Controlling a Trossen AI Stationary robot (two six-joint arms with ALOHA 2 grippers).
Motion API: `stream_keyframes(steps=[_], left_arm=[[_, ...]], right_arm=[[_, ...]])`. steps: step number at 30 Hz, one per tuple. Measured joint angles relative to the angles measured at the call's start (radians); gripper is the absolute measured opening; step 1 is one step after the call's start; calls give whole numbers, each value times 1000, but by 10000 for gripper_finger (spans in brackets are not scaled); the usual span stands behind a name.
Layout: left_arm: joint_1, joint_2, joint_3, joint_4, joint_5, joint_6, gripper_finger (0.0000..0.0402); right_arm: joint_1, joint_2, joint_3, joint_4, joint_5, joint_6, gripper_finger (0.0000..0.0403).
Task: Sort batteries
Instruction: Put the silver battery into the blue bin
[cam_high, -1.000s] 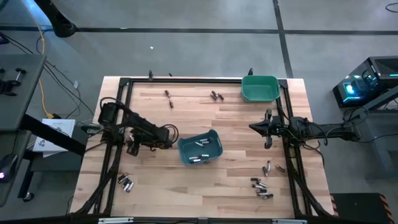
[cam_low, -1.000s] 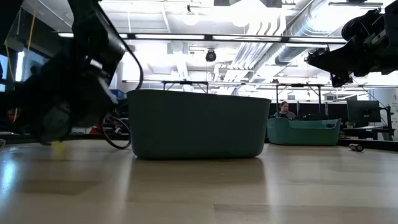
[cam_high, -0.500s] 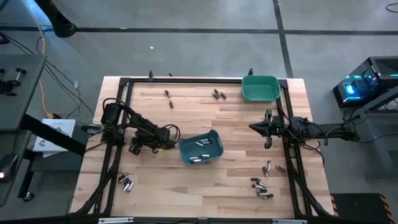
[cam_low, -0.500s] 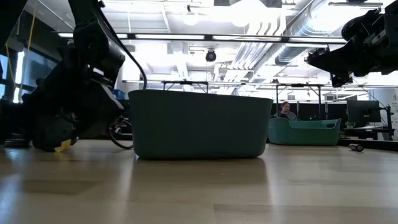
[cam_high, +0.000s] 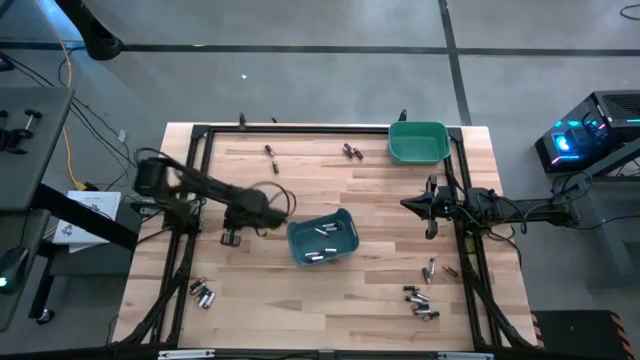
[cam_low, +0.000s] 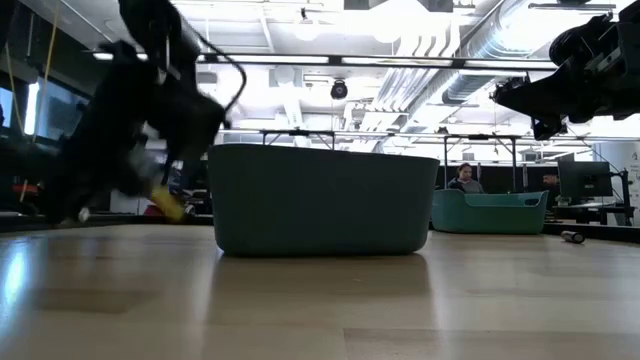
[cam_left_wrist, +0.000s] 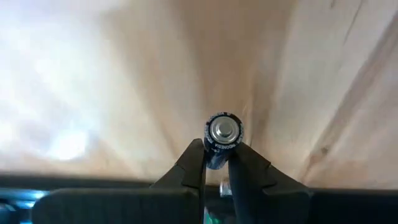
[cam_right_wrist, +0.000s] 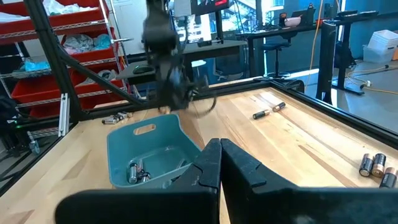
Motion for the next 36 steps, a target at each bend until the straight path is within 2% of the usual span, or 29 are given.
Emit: stream_keyframes(steps=[4, 7, 11, 15, 19, 22, 28, 32, 36], left_arm=[[69, -166, 27, -42, -52, -100, 33], [107, -292, 57, -12, -117, -188, 33], [123, -418, 93, 148, -138, -274, 33], [90, -435, 174, 329, -144, -330, 33], [27, -336, 307, 523, -145, -308, 33], [-15, -190, 441, 571, -87, -243, 33], [-40, 155, 697, 423, 140, -182, 33], [-54, 332, 841, 273, 166, -153, 33], [-61, 446, 932, 151, 166, -150, 39]], right_arm=[[0, 0, 0, 0, 0, 0, 0], [0, 0, 0, 0, 0, 0, 0], [0, 0, 0, 0, 0, 0, 0], [0, 0, 0, 0, 0, 0, 0], [0, 0, 0, 0, 0, 0, 0], [0, -1, 0, 0, 0, 0, 0], [0, 0, 0, 0, 0, 0, 0], [0, 0, 0, 0, 0, 0, 0], [0, 0, 0, 0, 0, 0, 0]])
